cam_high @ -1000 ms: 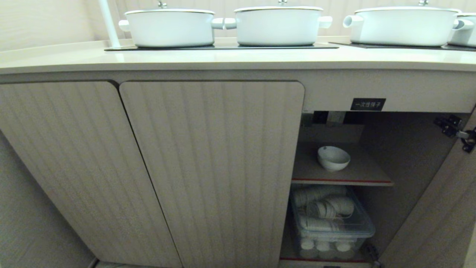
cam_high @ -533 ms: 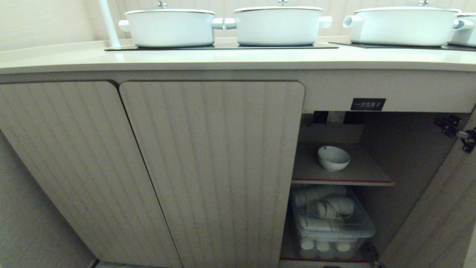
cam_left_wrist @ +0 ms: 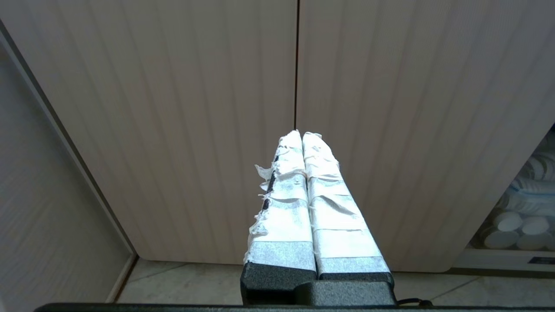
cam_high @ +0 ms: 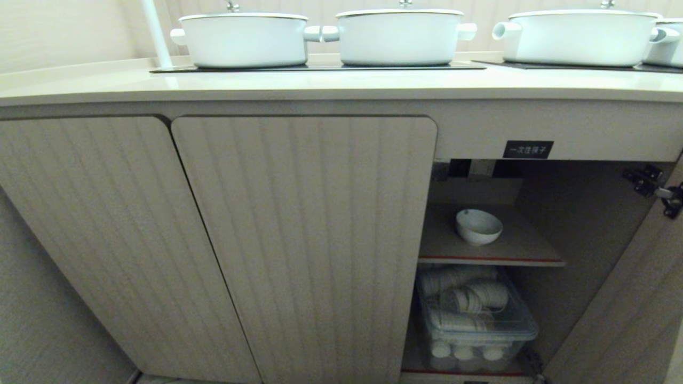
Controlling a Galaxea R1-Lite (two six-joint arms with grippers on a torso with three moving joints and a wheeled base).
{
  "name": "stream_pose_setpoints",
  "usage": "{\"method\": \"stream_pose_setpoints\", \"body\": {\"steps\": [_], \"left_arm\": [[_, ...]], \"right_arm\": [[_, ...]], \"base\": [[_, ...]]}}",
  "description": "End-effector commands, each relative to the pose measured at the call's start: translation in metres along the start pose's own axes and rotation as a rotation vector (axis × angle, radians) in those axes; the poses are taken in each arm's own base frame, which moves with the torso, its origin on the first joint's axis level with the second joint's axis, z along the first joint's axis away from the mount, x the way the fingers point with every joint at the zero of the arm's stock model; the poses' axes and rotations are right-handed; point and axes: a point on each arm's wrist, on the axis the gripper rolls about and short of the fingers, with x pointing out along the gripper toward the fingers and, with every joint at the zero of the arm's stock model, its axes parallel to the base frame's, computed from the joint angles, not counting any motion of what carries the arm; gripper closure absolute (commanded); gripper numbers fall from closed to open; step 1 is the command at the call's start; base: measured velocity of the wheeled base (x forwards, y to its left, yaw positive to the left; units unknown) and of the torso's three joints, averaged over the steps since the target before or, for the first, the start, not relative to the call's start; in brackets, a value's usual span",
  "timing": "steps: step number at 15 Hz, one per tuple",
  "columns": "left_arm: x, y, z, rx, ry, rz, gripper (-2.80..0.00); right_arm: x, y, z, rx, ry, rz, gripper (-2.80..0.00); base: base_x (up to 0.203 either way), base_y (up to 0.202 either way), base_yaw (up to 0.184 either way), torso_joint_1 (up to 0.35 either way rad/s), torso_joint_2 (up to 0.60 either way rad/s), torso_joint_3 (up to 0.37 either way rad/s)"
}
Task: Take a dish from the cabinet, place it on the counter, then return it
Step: Close the cabinet door
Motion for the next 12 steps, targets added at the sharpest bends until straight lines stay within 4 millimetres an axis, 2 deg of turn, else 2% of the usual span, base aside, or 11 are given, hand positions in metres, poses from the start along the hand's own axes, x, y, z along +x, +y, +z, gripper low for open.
{"method": "stream_pose_setpoints", "body": {"steps": [1,10,12], "left_arm": [[0.0001,0.0000,0.0000,-0.001,-0.001,0.000,0.00],[0.0000,0.0000,0.0000,-0.001,-0.001,0.000,0.00],[-0.0001,0.0000,0.0004,-0.001,-0.003,0.000,0.00]], "right_arm": [[0.0001,0.0000,0.0000,-0.001,0.002,0.000,0.00],[0.0001,0.0000,0.0000,-0.001,0.002,0.000,0.00],[0.0001,0.0000,0.0000,-0.001,0.002,0.000,0.00]], "base": [[0.000,0.000,0.000,0.000,0.00,0.000],[0.000,0.000,0.000,0.000,0.00,0.000],[-0.140,0.000,-0.001,0.004,0.00,-0.003]]}}
